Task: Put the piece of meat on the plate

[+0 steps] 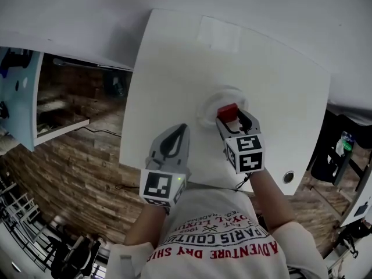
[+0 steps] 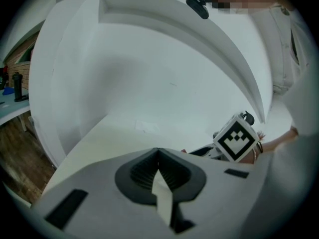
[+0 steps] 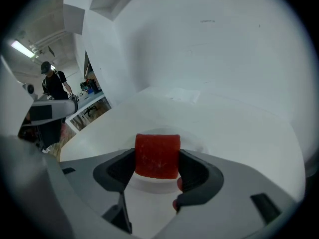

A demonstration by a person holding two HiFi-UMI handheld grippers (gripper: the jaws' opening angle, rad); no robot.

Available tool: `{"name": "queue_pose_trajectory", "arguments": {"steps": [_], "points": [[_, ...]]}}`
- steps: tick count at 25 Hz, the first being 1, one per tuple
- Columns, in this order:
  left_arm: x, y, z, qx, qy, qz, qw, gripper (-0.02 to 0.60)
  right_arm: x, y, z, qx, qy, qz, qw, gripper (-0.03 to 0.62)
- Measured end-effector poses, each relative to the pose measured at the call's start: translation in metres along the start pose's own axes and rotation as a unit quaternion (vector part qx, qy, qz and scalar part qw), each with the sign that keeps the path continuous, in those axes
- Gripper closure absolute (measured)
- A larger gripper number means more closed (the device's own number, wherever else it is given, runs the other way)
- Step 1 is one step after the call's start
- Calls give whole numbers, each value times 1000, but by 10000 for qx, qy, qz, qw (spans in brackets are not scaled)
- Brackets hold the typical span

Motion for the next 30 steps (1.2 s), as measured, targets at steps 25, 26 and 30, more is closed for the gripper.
{"name": "queue_pose_trajectory", "arguments": {"steps": [25,26,30], "points": [[-7,3,-6,80,131,77,9999,575,-4,5,3,60,-316,-129,9994,322],[-6,2,-2,114,85,44,9999,575,-10,6,5,104,-433,-165,9989,350],[-5,-3,16,308,-127,-172,9993,575,-32,7,12,231,-867,-458,9949,523]]}}
Point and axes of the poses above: the fingertips, and each gripper's own axes: x forward along the fingers, y to its left, z out of its top, the point moved 9 cm from there along -x, backward along the fingers
